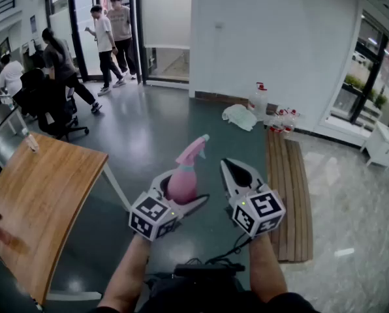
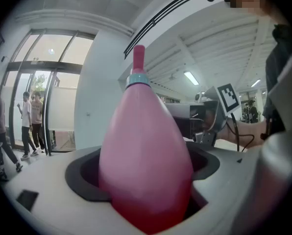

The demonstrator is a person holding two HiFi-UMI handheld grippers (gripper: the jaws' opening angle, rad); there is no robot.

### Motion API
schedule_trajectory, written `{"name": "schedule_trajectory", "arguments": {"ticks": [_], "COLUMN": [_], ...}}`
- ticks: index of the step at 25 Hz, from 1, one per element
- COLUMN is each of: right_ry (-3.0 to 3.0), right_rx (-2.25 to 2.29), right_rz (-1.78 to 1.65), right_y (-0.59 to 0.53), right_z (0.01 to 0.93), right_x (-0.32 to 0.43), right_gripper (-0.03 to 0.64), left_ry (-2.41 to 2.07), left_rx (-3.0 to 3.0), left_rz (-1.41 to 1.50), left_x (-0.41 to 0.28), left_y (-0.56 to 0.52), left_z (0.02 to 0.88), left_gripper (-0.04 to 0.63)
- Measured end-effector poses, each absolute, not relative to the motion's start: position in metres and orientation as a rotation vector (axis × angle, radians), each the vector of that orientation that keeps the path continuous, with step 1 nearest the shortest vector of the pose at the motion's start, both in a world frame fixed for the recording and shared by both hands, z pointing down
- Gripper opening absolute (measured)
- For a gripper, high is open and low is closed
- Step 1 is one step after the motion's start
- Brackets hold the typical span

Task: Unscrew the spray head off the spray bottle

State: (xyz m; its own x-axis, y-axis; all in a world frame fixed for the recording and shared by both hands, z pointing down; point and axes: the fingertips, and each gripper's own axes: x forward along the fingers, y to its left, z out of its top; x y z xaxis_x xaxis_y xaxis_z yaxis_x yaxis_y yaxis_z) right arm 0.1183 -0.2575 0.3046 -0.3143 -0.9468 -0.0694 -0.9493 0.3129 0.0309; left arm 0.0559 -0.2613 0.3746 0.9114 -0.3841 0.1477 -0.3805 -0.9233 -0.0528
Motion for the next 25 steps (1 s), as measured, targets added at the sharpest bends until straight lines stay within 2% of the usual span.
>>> {"name": "schedule_trajectory", "arguments": {"ticks": [17,25], "right_ry": [2.526,2.616], "right_rx": [-1.794,-1.573], "right_rz": [0.13,0.141], "right_y": [-0.252,-0.233], "right_z": [0.306,0.296], "right_x": [0.117,0.098], "right_gripper": [0.011,0.011], "left_ry": [0.621,0.645], "left_rx": [-3.04,-3.039], "left_rz": [-0.26,-0.279], "left_x": [0.06,0.061], "left_y": [-0.254,-0.249], "left_z": [0.381,0.389], "left_gripper": [0.445,0.445]}}
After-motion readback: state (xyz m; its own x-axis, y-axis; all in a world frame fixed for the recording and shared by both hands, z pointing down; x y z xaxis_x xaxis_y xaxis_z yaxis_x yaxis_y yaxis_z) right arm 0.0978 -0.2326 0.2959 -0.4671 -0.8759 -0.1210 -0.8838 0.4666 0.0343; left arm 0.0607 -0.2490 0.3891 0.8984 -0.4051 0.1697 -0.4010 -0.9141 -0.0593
